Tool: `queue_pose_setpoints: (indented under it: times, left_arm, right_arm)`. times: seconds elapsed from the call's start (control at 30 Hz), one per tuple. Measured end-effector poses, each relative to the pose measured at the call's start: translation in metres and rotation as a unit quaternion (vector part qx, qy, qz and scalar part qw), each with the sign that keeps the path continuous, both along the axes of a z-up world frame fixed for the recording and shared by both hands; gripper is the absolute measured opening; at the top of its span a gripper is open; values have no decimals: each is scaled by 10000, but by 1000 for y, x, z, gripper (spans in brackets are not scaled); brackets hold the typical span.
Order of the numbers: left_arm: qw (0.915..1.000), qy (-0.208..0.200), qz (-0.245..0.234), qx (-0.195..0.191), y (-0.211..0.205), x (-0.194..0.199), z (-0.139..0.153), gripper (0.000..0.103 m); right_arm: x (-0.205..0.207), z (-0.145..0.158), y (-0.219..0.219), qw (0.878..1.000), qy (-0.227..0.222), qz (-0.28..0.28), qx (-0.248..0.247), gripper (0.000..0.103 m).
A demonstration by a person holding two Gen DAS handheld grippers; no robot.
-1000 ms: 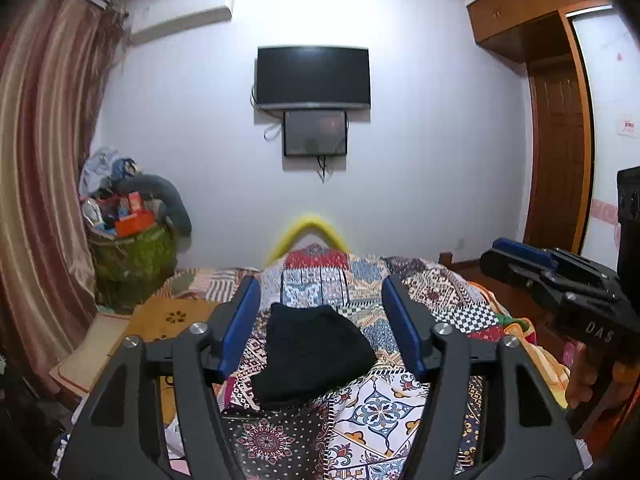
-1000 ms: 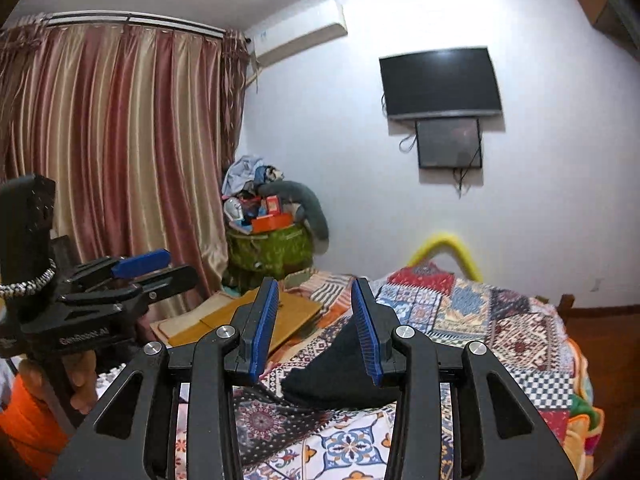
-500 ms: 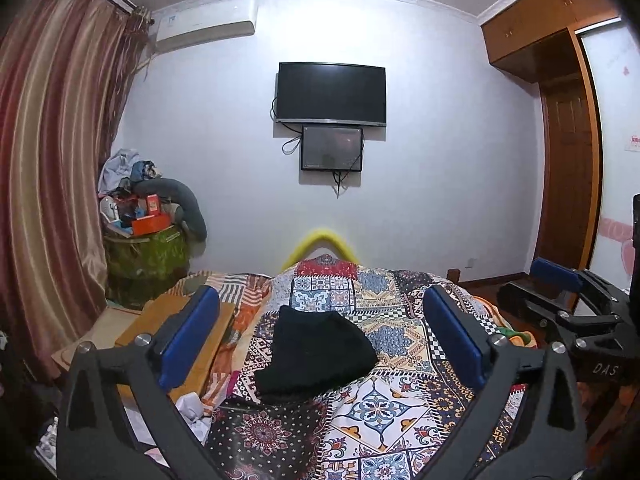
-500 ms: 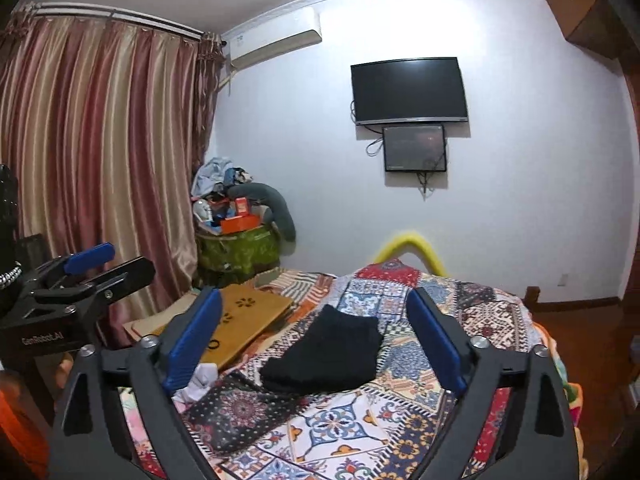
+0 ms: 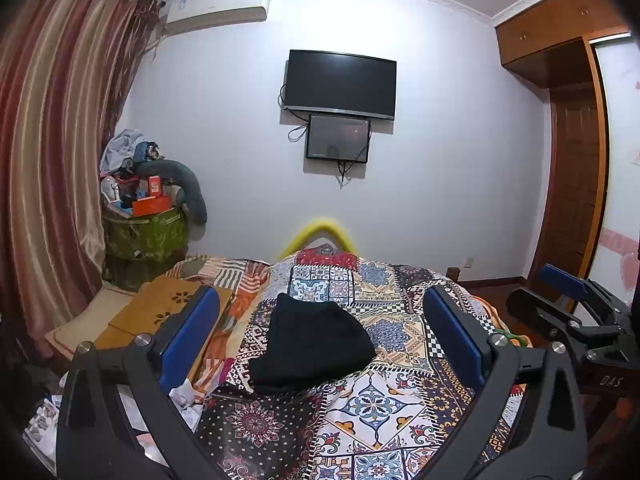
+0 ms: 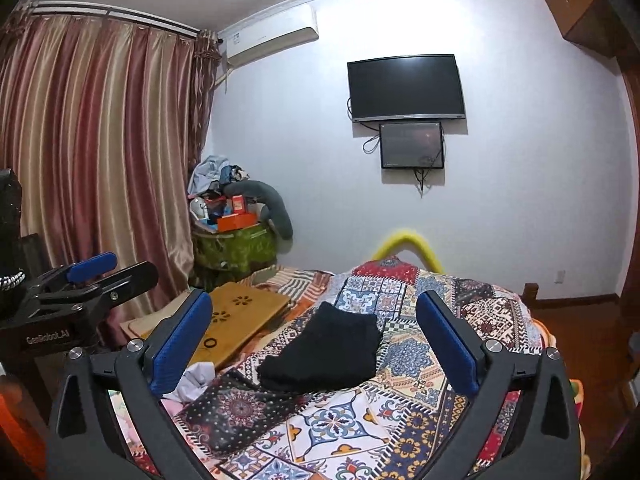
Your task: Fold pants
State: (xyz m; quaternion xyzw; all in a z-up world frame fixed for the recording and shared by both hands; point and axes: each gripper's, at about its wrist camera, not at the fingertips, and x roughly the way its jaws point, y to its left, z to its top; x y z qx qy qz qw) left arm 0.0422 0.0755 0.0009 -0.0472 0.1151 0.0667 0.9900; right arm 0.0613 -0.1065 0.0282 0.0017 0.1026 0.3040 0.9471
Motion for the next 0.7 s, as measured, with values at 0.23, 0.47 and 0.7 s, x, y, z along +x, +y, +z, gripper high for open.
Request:
queue_pose_setpoints:
  times: [0.23, 0.47, 0.7]
  left_arm:
    - [10000, 44, -9, -3, 2, 1, -2, 103]
    - [9999, 72, -28, 71, -2, 2, -4, 103]
    - [9999, 81, -56, 77, -4, 1, -5, 103]
  right_arm:
    - [1, -3, -1, 10000, 48, -24, -5, 102]
    - [1, -1, -2, 10000, 72, -24, -4, 102]
    - [1, -1, -3, 9999, 96, -43, 4, 102]
